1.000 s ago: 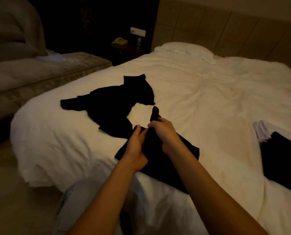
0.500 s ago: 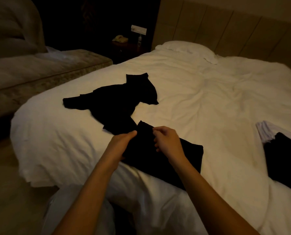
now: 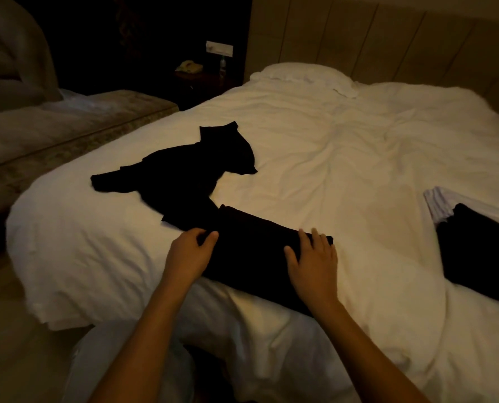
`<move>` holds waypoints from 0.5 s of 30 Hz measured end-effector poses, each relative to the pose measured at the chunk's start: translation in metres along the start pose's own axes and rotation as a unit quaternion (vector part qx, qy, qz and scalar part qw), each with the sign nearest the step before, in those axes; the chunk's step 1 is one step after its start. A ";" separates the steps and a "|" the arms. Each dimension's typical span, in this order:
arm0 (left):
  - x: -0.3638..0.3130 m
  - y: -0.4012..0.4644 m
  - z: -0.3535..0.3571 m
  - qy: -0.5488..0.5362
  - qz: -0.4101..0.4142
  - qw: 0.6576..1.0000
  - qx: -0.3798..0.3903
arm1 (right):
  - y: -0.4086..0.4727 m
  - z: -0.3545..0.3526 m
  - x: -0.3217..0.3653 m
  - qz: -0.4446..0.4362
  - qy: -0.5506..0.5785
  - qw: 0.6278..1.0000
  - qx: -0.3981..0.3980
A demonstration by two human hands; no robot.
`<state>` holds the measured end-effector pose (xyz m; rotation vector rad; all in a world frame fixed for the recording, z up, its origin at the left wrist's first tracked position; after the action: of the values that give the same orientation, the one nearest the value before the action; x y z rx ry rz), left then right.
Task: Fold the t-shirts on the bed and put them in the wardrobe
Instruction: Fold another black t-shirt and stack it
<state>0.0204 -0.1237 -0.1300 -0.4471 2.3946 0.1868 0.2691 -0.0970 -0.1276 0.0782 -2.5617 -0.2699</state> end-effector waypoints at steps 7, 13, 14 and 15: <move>0.000 0.012 0.027 -0.206 -0.061 0.969 0.119 | -0.013 -0.015 -0.042 0.248 0.355 0.901 -0.034; -0.010 -0.003 0.039 -0.359 -0.127 0.906 0.187 | -0.026 -0.008 -0.044 0.377 0.608 0.698 0.046; -0.014 -0.006 0.039 -0.376 -0.130 0.898 0.189 | -0.028 -0.010 -0.045 0.378 0.624 0.682 0.049; -0.019 -0.010 0.040 -0.394 -0.126 0.890 0.192 | -0.029 -0.015 -0.047 0.375 0.636 0.673 0.049</move>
<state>0.0615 -0.1177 -0.1475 -0.3893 1.5024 -0.1953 0.3170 -0.1229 -0.1462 -0.5528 -1.0197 0.2155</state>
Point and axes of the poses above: each hand's wrist, its own y-axis towards the middle knuckle, its own z-axis out of the palm, x = y × z, the point moved 5 cm from there along y, towards the middle knuckle, and after that the axes turned 14 degrees about y, right-handed, at the moved point
